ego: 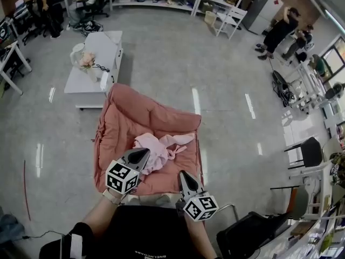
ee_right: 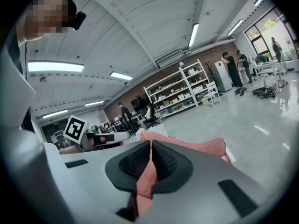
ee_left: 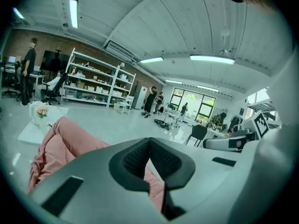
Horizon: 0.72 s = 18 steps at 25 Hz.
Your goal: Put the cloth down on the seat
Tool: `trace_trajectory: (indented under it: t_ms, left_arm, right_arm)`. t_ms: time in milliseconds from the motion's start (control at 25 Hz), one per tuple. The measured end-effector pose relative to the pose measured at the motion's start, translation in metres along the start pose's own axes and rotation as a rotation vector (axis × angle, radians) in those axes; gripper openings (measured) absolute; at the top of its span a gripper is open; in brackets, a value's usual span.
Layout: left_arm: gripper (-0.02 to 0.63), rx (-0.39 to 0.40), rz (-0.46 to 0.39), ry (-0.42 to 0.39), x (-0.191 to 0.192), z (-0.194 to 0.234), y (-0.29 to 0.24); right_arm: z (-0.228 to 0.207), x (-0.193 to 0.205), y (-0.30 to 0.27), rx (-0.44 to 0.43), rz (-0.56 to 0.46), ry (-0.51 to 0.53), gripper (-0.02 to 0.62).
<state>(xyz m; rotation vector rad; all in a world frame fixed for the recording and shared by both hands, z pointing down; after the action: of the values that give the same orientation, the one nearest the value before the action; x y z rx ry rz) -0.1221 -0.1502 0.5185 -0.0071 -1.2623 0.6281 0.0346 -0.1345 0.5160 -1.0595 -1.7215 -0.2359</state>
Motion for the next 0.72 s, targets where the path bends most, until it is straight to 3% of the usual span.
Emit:
trace_trajectory:
  t_ms: [240,400,720]
  left_arm:
    - [0.015,-0.007,-0.073,-0.044,-0.028,-0.015,0.024]
    - [0.015,-0.024,-0.103,-0.031,-0.032,-0.012,0.04]
    - [0.015,-0.146,-0.15,-0.043,-0.049,-0.01,0.091]
  right_arm:
    - [0.012,-0.031,-0.011,-0.076,-0.032,0.027,0.034]
    - [0.026,-0.043,-0.021,-0.14,-0.033,0.047,0.034]
    - [0.08,-0.069,-0.047,-0.319,0.006,0.118,0.034]
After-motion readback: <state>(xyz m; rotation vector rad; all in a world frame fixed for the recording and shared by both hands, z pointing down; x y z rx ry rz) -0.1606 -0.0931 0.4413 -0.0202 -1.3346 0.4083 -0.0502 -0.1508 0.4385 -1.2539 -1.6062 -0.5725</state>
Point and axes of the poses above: the fingertips, and each gripper's own axes: y backward along the fingers, z to its left, x out of its underside, the point moved 1 cm from there along y, backward along the fingers, and after that the axes turned 3 degrees about x, right-handed, at the moved point
